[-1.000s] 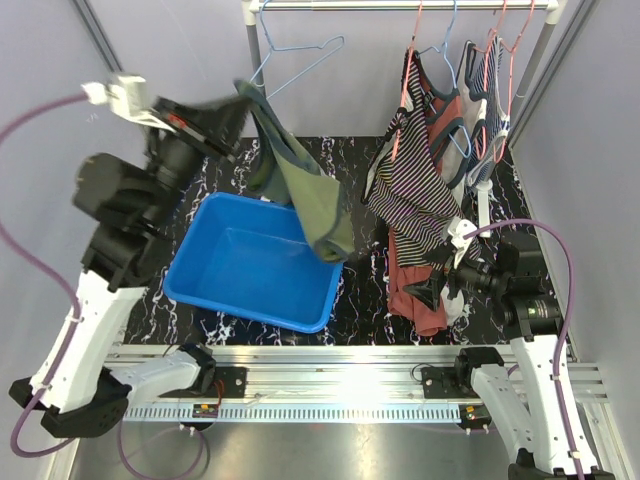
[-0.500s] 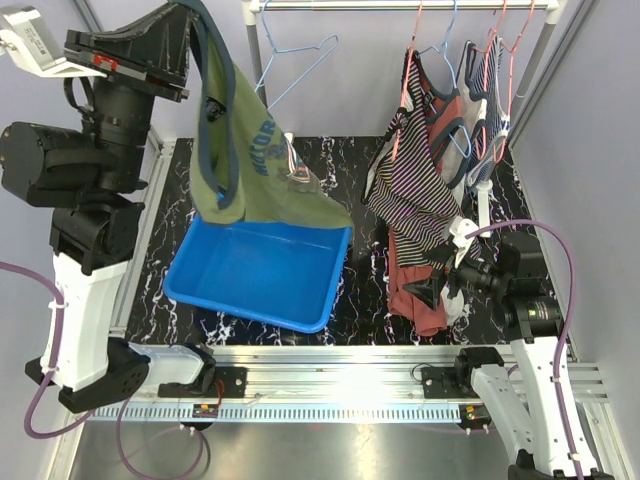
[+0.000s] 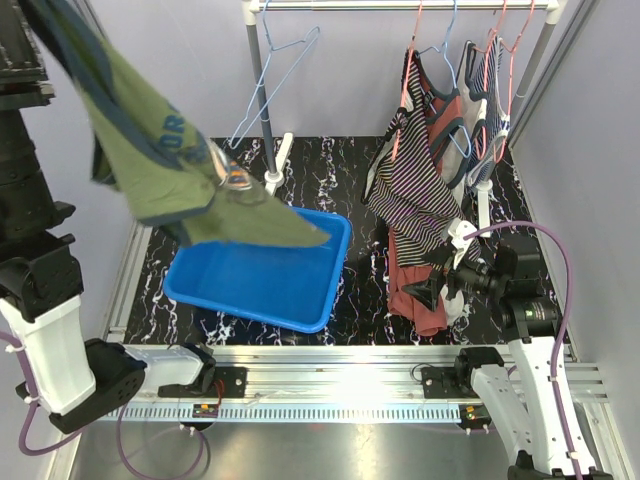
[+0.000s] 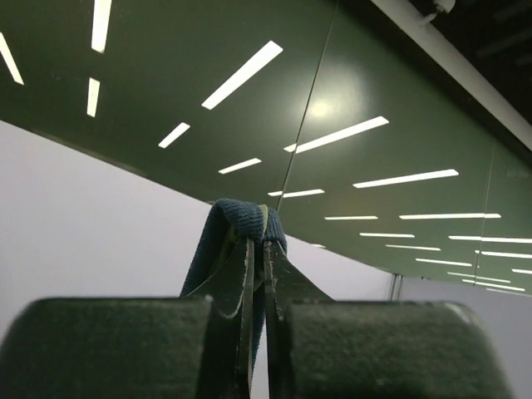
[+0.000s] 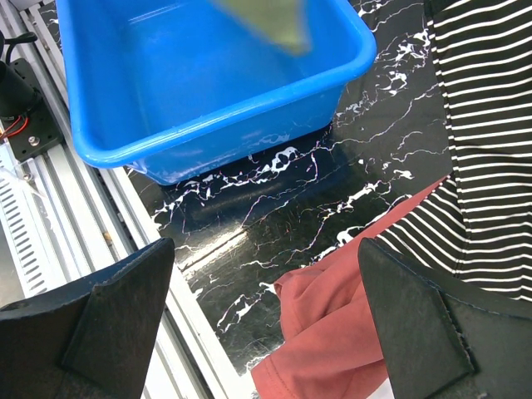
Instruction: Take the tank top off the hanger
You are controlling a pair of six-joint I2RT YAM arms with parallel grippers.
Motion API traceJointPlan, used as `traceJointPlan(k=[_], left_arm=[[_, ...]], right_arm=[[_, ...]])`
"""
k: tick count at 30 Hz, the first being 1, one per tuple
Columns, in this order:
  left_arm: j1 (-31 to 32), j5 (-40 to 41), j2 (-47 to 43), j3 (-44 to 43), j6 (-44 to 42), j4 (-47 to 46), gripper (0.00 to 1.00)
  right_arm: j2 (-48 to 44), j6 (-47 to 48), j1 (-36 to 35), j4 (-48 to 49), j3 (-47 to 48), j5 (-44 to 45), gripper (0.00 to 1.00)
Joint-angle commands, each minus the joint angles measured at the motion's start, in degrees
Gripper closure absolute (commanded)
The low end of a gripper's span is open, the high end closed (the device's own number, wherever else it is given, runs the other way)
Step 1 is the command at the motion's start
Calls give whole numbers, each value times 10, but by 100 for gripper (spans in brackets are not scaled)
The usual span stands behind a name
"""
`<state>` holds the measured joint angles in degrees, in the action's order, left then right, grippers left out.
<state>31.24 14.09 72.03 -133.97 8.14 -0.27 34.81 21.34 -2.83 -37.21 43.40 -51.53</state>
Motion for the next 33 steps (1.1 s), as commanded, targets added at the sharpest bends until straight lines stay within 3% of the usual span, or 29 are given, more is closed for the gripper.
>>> traceJointPlan(k=[1,5,8,11,13,19,23,28,33], left_arm=[[-2,14,2,-10,-1,-42,100],[-2,25,0,-6,15,1,100],[-2,26,-25,100,45,47,100],[-5,16,-45,152,59,40,100],[-8,7,-36,142,61,44,100],[-8,-21,26,-2,50,59,100],[-8,-27,39,-27,57,5,100],[-8,-26,43,-21,80,-34,100],[-8,-9,-1,85,78,-23,100]], right_arm=[[-4,-1,2,19,-2,7,0],[-5,-2,2,22,-4,5,0],[-10,-2,2,21,-5,9,0],[-13,4,2,9,-4,9,0],[-15,12,1,3,-4,8,0],[-16,1,2,20,-9,7,0],[-18,1,1,21,-11,7,0],[-19,10,1,12,-8,12,0],[-24,19,2,0,-6,20,0]])
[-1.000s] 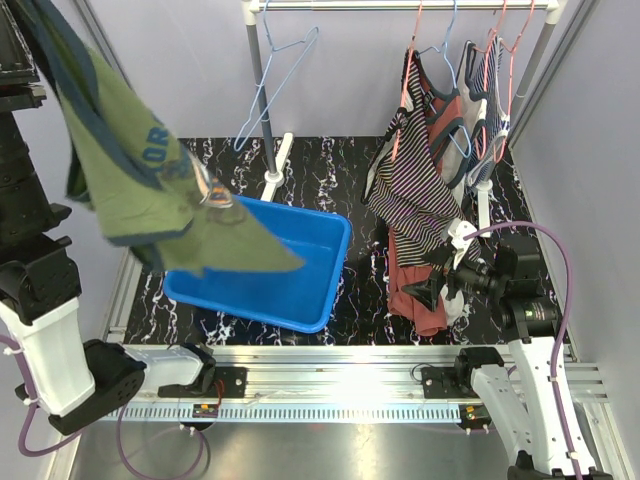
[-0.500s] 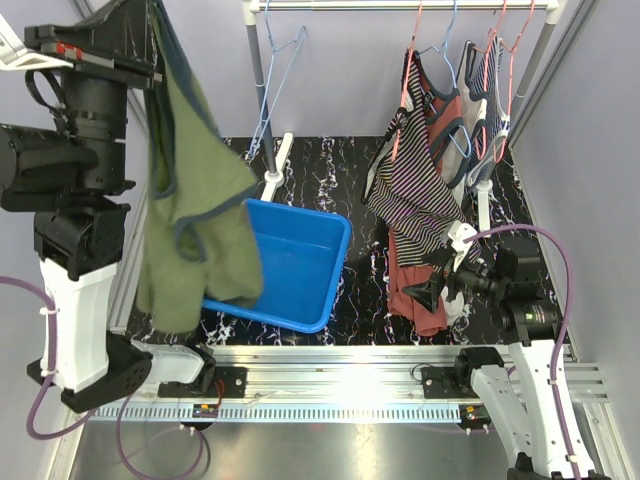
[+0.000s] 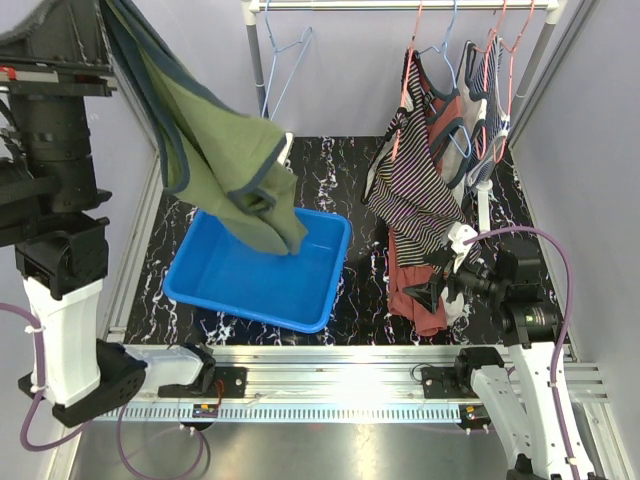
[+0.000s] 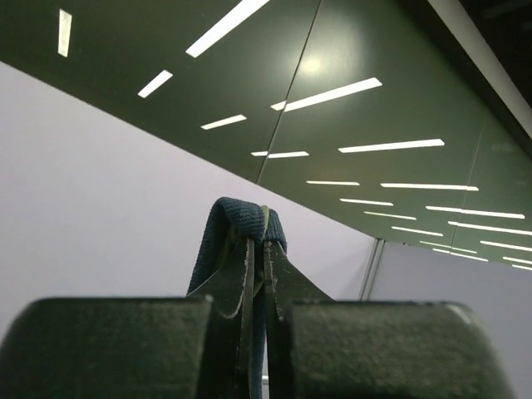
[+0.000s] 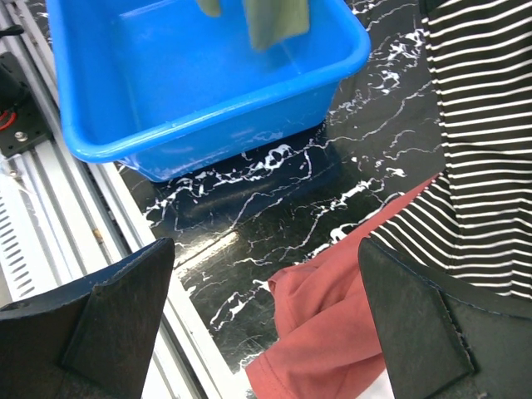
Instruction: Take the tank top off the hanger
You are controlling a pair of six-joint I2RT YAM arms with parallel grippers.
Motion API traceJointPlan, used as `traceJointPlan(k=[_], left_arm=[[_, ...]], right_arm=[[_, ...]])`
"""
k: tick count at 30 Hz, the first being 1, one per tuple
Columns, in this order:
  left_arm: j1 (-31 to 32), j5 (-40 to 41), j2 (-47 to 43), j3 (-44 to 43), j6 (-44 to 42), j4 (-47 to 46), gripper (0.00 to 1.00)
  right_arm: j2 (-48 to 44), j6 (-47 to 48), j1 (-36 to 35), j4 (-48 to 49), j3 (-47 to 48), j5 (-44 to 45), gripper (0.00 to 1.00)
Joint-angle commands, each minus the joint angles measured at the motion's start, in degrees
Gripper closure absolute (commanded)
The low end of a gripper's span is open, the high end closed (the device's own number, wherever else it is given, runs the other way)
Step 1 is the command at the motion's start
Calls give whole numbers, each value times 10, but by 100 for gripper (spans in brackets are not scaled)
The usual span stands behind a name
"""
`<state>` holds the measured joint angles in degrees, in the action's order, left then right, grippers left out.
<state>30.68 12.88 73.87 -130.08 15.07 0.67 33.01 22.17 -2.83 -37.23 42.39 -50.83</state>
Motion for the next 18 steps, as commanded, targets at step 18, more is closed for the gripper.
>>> traceJointPlan(k=[18], left_arm=[[-12,-43,-217,592,139,26,100]], right_arm=[[16,38,1,-21,21,-1,0]])
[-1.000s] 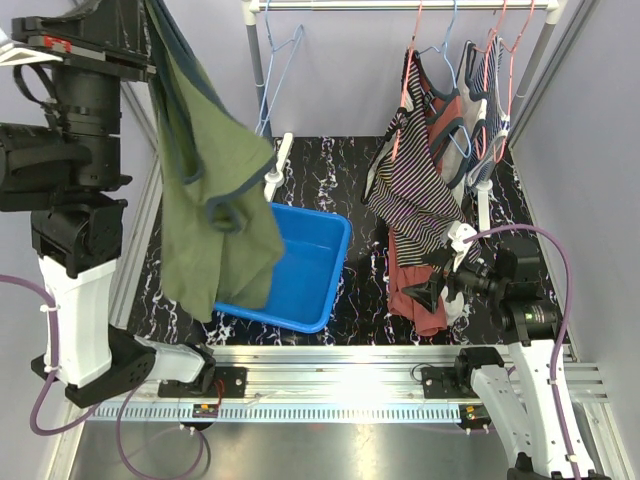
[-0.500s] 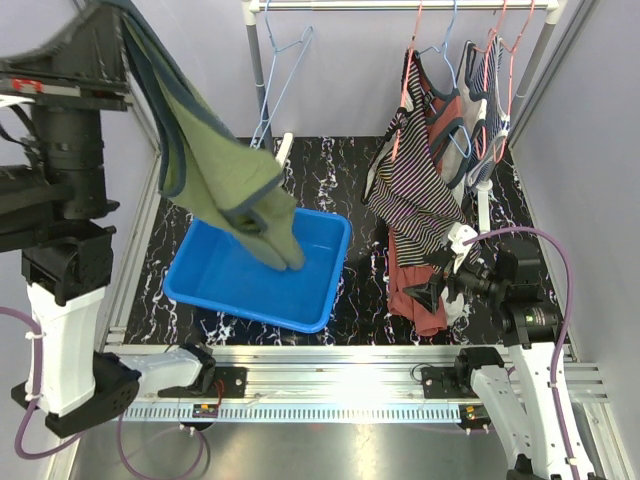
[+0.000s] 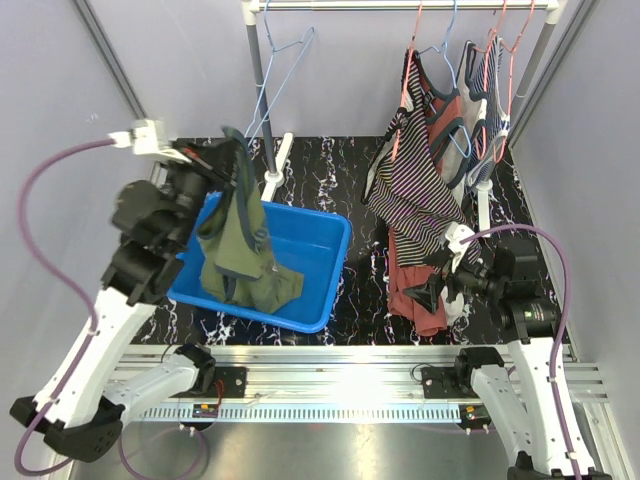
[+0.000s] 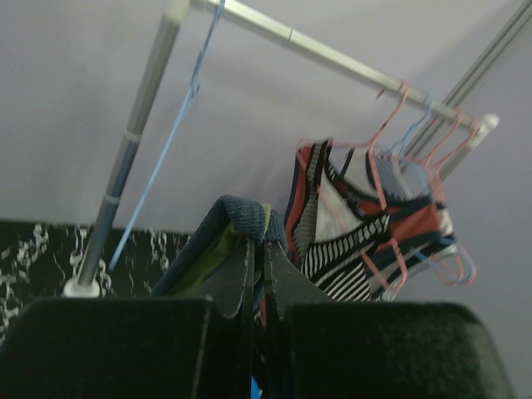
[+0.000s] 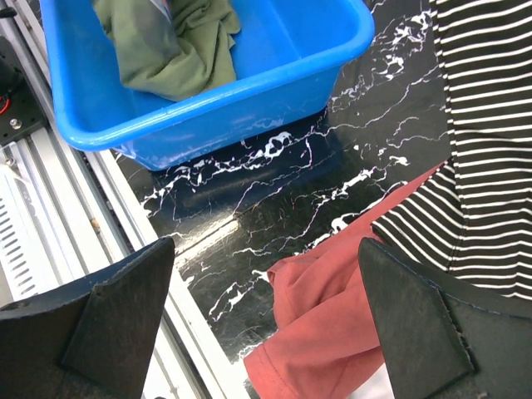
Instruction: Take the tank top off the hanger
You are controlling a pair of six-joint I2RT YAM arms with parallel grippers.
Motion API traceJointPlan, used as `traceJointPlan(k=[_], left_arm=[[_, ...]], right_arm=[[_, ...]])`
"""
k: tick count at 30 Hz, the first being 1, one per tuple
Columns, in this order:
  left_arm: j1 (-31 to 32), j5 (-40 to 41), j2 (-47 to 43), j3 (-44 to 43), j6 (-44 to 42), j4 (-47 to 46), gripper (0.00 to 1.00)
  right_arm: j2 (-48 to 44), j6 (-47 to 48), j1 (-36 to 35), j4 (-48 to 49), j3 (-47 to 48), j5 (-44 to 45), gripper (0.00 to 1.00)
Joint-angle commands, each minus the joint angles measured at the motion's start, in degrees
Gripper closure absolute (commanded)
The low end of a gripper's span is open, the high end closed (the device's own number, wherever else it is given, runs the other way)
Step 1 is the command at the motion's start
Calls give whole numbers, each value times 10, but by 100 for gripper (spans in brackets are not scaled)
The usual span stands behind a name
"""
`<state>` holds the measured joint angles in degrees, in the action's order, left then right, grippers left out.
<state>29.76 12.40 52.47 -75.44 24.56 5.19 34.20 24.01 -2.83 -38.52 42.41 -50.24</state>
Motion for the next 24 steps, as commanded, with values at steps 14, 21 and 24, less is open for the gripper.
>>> traceJointPlan(k=[14,21,24], left_arm=[[9,-101,-131,454,196,33,100],[12,-74,-120,475,189,108,84],[14,-52,-142,451,158,128,37]], right_arm=[[82,-114,2,42,207,-56,0],[197,-218,1,86,365,-60,2],[256,-265,-12,67,434,-30,4]])
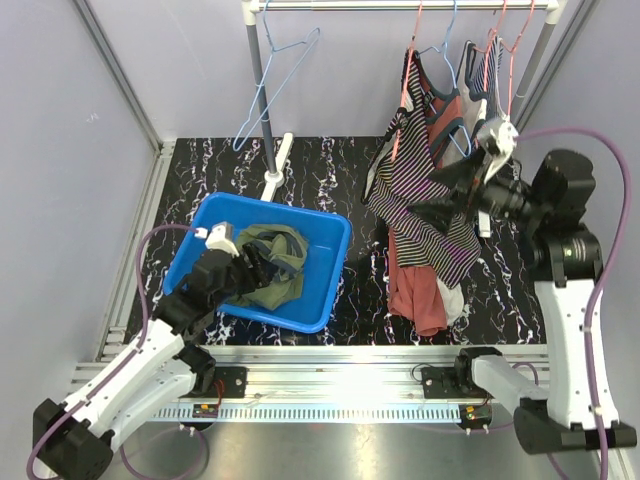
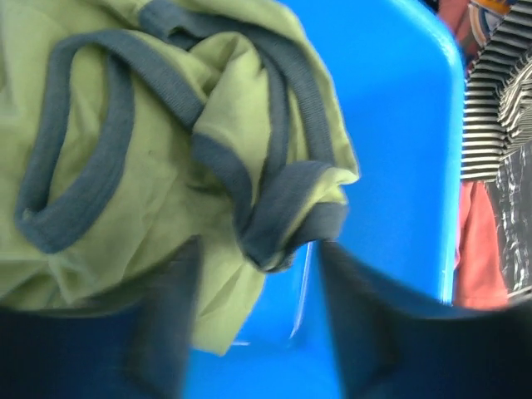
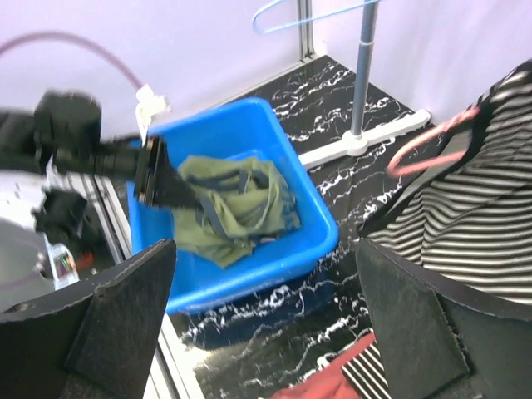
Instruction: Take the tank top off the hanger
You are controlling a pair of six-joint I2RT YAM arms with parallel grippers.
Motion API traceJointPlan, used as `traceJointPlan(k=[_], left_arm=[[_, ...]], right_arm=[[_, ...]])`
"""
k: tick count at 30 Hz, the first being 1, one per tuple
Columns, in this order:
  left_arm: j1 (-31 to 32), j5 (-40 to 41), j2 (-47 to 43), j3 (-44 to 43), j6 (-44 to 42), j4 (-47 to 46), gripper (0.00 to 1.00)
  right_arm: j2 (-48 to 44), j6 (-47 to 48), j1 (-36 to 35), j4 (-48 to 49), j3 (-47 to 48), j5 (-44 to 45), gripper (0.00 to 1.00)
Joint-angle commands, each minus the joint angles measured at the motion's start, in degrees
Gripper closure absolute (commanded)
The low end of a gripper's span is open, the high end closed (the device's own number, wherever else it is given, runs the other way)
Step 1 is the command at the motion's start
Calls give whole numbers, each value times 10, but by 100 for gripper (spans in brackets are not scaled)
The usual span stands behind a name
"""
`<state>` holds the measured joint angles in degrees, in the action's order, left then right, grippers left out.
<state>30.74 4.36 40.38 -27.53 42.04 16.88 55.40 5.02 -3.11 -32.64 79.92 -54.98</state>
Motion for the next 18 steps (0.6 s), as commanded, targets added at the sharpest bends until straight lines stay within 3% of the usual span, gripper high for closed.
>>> traceJointPlan(k=[1,2,9,12,15,18], left_arm=[[5,32,-34,-42,-27,14,24],[7,38,-46,-51,-51,19,2],[7,73,-158,-108,-170,40,1],[7,90,-180,-127,-177,59,1],[7,95,-196,-138,-168,71,1],[7,100,-210,-136,-155,73,1]], right_arm=[[59,-77,-14,1,77,29,4],[89,-84,-19,-4,113,61,4],[237,-170,-51,-59,283,223,9],[269,-190,-89,-59,324,389,0],[306,-193,-114,-59,363,481,0],[341,-194,-128,-59,396,517,0]])
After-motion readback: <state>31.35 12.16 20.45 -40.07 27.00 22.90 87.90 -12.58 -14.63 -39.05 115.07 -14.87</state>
